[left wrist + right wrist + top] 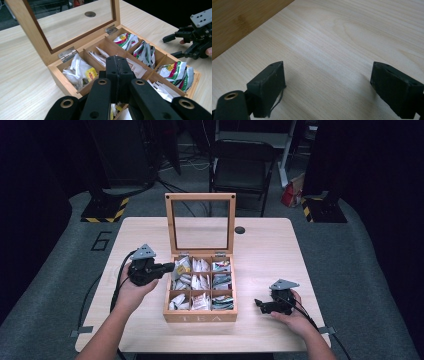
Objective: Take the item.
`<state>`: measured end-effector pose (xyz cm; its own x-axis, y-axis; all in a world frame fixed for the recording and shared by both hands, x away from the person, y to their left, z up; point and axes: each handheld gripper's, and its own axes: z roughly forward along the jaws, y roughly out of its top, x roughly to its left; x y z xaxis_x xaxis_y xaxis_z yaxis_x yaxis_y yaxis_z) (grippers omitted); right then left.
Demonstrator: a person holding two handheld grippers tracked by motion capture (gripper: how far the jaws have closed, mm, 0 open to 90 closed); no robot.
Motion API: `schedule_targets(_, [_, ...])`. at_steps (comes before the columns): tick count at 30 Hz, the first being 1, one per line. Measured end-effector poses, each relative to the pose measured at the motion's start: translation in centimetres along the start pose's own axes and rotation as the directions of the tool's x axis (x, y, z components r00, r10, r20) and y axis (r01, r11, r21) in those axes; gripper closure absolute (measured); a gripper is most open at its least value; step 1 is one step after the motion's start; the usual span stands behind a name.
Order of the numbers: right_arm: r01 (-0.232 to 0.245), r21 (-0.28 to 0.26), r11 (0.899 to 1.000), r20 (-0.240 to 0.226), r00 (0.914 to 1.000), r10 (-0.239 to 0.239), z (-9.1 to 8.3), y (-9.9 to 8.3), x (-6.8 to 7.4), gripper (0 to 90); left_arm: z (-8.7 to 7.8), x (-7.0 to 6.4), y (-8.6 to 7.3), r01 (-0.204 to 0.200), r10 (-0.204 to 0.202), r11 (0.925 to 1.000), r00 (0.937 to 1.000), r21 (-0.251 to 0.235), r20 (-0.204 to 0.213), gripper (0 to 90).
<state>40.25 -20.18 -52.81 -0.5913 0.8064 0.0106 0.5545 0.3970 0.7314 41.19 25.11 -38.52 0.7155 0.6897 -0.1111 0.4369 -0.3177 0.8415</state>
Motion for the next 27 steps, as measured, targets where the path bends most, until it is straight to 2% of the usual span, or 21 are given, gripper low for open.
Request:
schedule_targets(11, [0.003,0.000,1.000,0.000,1.0000,-0.003,0.0,0.0,0.0,11.8,-1.5,0.8,0.3,0.009,-0.010,0.9996,0.9996,-0.028,-0.026,89.8])
schedule_targets(21, [0.003,-0.001,1.000,0.000,1.0000,-0.003,0.0,0.0,0.0,11.9,-2.8,1.4,0.4,0.031,-0.035,0.9972,0.9981,-0.068,-0.051,89.8])
schedule_targets(27, [0.001,-0.001,1.000,0.000,1.0000,-0.001,0.0,0.0,0.0,11.8,-3.5,1.9,0.3,0.036,-0.040,0.9970,0.9972,-0.068,-0.064,89.8])
